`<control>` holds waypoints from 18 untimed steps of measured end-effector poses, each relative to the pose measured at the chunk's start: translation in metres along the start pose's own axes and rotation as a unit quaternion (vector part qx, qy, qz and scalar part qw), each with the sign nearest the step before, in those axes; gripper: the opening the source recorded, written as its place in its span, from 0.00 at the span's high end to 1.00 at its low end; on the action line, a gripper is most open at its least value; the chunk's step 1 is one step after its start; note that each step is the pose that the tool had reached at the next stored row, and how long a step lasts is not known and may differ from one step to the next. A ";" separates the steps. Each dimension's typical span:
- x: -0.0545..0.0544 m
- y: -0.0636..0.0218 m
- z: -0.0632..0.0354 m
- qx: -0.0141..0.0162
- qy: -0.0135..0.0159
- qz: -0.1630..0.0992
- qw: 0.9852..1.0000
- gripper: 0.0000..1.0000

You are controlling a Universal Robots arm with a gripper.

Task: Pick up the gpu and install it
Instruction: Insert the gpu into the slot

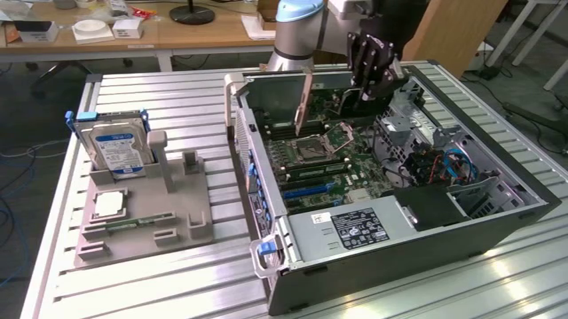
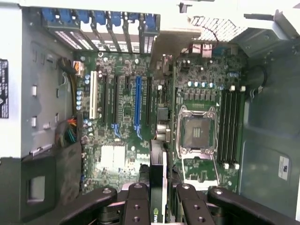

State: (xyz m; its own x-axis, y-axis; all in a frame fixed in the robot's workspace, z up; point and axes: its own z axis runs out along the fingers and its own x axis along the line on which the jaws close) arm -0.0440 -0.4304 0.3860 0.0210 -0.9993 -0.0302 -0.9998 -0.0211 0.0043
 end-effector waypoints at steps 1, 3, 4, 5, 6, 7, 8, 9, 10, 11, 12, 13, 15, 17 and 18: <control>0.000 -0.0001 0.0014 0.001 0.000 0.005 1.000 0.73; 0.000 -0.0001 0.0038 0.002 0.000 0.015 1.000 0.73; 0.000 0.0006 0.0048 0.002 0.000 0.016 1.000 0.73; 0.000 0.0013 0.0056 0.002 0.000 0.016 1.000 0.73; 0.000 0.0013 0.0064 0.002 0.001 0.016 1.000 0.73; 0.000 0.0014 0.0072 0.002 0.003 0.016 1.000 0.73; 0.000 0.0019 0.0078 0.003 0.004 0.016 1.000 0.73; 0.000 0.0021 0.0082 0.007 0.005 0.016 1.000 0.73; 0.000 0.0024 0.0091 0.011 0.004 0.016 1.000 0.73; 0.000 0.0026 0.0099 0.013 0.004 0.016 1.000 0.73; 0.000 0.0027 0.0104 0.015 0.004 0.015 1.000 0.73; 0.000 0.0027 0.0108 0.016 0.004 0.015 1.000 0.73; 0.000 0.0030 0.0129 0.016 0.004 0.015 1.000 0.73; 0.001 0.0035 0.0151 0.016 0.004 0.015 1.000 0.73; 0.002 0.0036 0.0156 0.016 0.005 0.015 1.000 0.73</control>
State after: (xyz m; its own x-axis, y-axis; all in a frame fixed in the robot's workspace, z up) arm -0.0477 -0.4321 0.3704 -0.0098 -0.9997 -0.0214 -0.9996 0.0104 -0.0276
